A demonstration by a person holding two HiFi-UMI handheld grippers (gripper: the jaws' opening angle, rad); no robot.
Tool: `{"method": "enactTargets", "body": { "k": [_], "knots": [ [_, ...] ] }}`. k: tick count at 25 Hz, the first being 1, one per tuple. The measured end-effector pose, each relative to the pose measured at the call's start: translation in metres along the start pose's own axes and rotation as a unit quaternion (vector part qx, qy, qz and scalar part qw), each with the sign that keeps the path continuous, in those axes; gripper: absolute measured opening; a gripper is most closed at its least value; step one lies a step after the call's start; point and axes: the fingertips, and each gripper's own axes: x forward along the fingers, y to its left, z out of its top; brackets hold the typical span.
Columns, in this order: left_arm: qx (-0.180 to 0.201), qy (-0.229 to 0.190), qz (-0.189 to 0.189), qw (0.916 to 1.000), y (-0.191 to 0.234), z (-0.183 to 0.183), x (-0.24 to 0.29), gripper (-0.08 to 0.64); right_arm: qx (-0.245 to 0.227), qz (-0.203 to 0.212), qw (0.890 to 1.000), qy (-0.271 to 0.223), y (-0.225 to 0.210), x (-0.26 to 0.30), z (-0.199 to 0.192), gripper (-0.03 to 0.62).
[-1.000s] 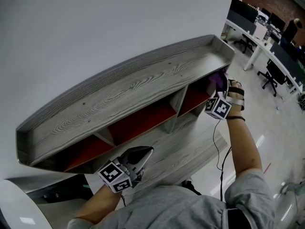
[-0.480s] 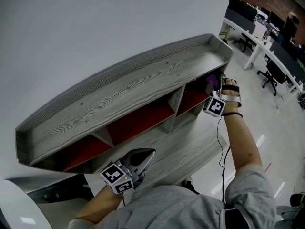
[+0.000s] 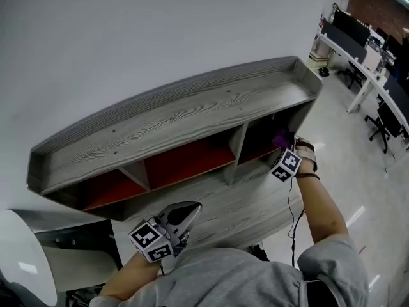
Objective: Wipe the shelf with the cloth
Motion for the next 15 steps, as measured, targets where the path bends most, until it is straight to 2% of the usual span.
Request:
{"method": "enactTargets", "body": {
  "k": [1,2,3,5,7,8,10,12,15],
  "knots": [
    [0.000,-0.005,0.015,0.9999,-0.002,0.000,0.003,0.014,0.060,0.010,0.997,-0.045,-0.011,-0.014,0.016,0.071],
    [-0.001,-0.013,0.033,0.9994,-0.005,0.001,0.007,0.014,0.111,0.017,0.989,-0.100,-0.024,-0.028,0.037,0.071],
    [-0.002,-0.023,0.053,0.9983,-0.007,0.002,0.012,0.014,0.150,0.028,0.975,-0.160,-0.036,-0.043,0.062,0.071],
    [-0.007,-0.045,0.100,0.9939,-0.016,0.005,0.024,0.014,0.209,0.062,0.937,-0.273,-0.055,-0.069,0.110,0.071],
    [-0.008,-0.065,0.141,0.9878,-0.027,0.008,0.038,0.014,0.257,0.101,0.895,-0.350,-0.066,-0.085,0.145,0.071],
    [-0.007,-0.073,0.158,0.9848,-0.034,0.008,0.044,0.014,0.275,0.117,0.877,-0.377,-0.069,-0.090,0.158,0.071],
    [-0.006,-0.084,0.188,0.9787,-0.049,0.006,0.056,0.014,0.295,0.143,0.849,-0.414,-0.071,-0.097,0.181,0.071],
    [-0.004,-0.085,0.214,0.9732,-0.065,0.002,0.064,0.014,0.309,0.154,0.829,-0.439,-0.074,-0.102,0.201,0.071],
    [0.000,-0.077,0.248,0.9657,-0.082,-0.004,0.062,0.015,0.342,0.151,0.808,-0.456,-0.086,-0.105,0.223,0.069]
  ]
}}
